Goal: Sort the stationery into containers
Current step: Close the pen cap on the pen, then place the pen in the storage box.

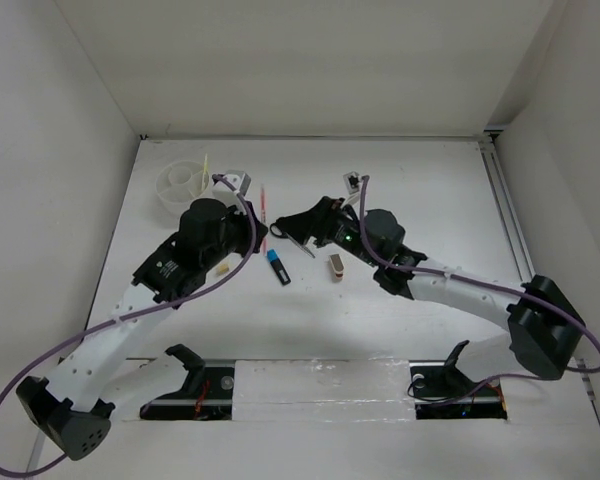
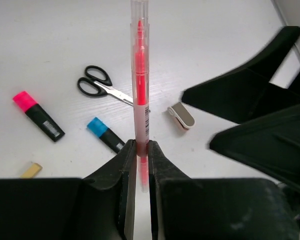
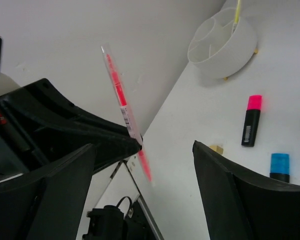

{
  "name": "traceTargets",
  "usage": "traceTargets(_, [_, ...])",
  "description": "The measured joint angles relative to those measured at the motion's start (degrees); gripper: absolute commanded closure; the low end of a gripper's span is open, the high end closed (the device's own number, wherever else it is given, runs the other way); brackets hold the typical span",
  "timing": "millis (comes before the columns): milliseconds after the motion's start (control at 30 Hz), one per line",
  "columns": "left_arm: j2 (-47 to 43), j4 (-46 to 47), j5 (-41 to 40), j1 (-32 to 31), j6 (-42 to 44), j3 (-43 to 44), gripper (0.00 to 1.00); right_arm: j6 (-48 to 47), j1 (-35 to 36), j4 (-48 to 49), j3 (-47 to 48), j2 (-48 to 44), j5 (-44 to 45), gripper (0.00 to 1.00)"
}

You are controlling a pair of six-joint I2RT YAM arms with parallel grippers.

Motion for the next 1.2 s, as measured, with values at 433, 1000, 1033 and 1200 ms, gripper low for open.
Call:
traceTargets(433, [18.6,13.2,-29.5,6.5,9.1,5.0,1.0,-1.4,-10.3,-2.9,-14.1,-19.2,-0.6,0.15])
traceTargets(1000, [39.9,45.6,-28.9,21.7,24.8,4.2,1.0,-4.5,-10.3,-15.3,-19.9,-36.9,0.1,0.15])
traceTargets(1033, [40.0,46.8,-28.8,21.8,25.4,4.2,1.0,-4.6,-10.3,-15.8,-20.1,-37.4,0.2,0.15])
traceTargets(1200, [41.8,50.3,-28.7,22.2,28.0,4.5,1.0,-5.2,-10.3,-17.7,-20.5,-37.9,0.3,0.15])
